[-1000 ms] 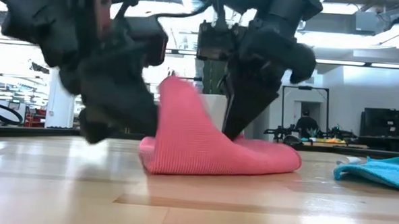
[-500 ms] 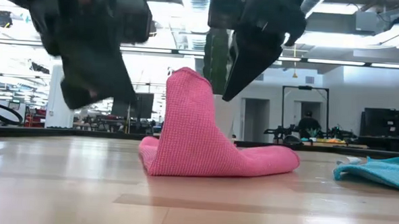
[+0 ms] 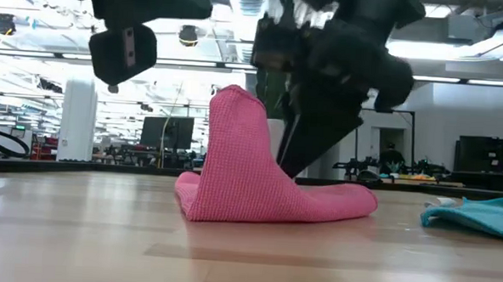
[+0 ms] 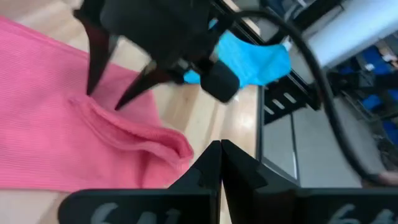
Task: Fold microfiber towels
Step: Fold the pink microfiber cloth
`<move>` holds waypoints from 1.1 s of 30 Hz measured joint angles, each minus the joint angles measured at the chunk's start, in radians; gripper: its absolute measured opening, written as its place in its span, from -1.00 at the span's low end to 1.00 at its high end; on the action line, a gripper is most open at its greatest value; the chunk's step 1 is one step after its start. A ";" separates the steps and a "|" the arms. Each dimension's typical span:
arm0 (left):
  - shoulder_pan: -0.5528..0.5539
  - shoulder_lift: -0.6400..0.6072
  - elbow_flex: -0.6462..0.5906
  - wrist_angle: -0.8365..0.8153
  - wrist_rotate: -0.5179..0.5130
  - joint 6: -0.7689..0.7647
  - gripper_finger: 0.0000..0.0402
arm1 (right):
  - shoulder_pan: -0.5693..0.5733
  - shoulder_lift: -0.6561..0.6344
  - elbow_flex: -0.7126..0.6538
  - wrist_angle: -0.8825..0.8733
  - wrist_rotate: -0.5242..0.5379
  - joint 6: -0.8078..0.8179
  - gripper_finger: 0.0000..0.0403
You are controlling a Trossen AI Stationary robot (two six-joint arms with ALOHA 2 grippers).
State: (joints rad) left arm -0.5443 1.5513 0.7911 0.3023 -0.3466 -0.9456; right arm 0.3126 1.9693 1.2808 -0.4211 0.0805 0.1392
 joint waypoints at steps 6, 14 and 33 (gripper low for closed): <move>0.012 0.000 0.000 -0.027 -0.014 -0.005 -1.00 | -0.026 0.000 0.001 0.016 0.000 -0.047 -0.25; 0.012 0.000 0.000 -0.048 -0.032 0.001 -1.00 | -0.032 0.066 0.003 0.048 -0.055 -0.092 -0.25; 0.012 0.000 0.001 -0.089 -0.060 0.009 -1.00 | -0.046 -0.085 0.009 -0.038 0.028 -0.055 -0.86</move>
State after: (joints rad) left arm -0.5323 1.5513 0.7921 0.2131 -0.4070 -0.9363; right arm 0.2662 1.8842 1.2896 -0.4594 0.1088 0.0846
